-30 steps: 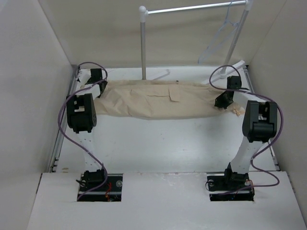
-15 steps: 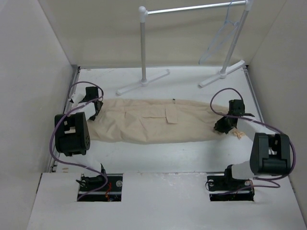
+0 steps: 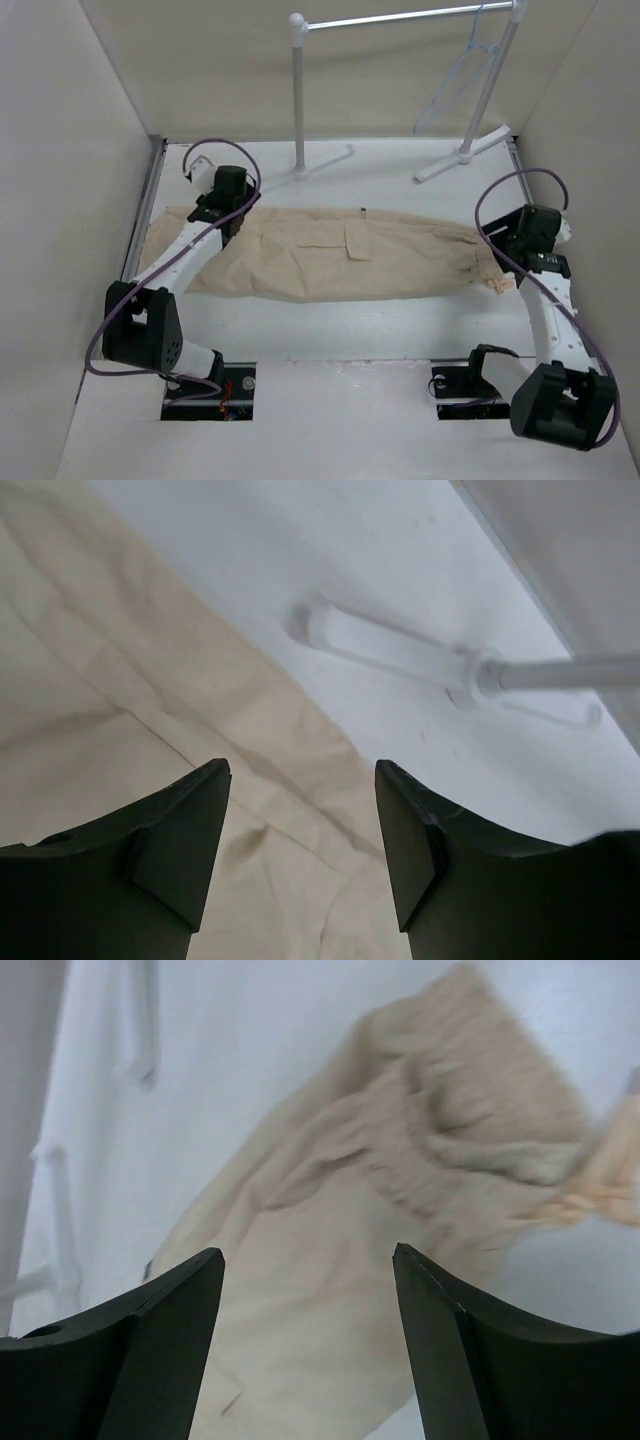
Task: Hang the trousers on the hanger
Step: Fold the trousers at the center of the board.
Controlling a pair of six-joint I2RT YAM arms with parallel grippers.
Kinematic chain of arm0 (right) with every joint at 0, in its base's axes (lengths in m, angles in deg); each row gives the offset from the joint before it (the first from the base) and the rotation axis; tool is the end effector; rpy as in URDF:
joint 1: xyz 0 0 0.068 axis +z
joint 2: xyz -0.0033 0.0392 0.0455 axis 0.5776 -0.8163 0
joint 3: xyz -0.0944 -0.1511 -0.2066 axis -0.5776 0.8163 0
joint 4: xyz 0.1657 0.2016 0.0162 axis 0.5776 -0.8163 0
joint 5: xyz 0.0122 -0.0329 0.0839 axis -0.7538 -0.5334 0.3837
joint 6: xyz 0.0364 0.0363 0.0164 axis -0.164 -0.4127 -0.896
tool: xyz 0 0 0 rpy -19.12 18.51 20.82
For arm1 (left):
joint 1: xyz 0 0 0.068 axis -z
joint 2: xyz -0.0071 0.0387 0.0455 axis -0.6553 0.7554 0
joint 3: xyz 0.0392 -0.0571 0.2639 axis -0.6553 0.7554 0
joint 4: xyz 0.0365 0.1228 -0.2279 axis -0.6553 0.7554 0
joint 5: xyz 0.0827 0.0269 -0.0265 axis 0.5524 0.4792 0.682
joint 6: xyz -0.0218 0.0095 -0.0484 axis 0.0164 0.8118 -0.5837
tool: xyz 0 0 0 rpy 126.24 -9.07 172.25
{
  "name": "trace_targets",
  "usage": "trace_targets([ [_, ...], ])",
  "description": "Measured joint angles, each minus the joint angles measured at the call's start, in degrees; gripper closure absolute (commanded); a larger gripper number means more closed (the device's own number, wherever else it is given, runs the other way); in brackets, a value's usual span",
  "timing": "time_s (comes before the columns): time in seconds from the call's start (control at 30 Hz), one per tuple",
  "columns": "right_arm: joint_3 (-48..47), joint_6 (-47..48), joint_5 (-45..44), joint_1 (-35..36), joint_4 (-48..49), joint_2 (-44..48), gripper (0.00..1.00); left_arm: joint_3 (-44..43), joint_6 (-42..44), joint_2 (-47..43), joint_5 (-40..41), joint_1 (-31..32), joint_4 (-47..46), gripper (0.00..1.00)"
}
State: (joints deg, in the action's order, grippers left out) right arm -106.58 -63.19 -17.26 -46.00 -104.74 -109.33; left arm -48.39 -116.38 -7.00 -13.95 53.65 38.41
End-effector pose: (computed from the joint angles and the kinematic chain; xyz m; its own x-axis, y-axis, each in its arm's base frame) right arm 0.2114 -0.0420 0.2706 -0.2419 0.8134 -0.5291 0.6271 0.5471 0.5544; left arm 0.3167 -0.0570 0.2806 -0.2303 -0.6493 -0.7248 -0.4491 0.7317 -0.5128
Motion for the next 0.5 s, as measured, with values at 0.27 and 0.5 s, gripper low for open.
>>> trace_targets([
  [0.27,8.5,-0.5,-0.8,-8.3,-1.6,-8.1,0.2,5.6,0.2,0.3,-4.0,9.6,-0.7,0.42],
  [0.5,8.4,-0.9,0.1,-8.9,5.4,-18.1,0.55,11.5,0.1,-1.6,-4.4,8.6,-1.0,0.43],
])
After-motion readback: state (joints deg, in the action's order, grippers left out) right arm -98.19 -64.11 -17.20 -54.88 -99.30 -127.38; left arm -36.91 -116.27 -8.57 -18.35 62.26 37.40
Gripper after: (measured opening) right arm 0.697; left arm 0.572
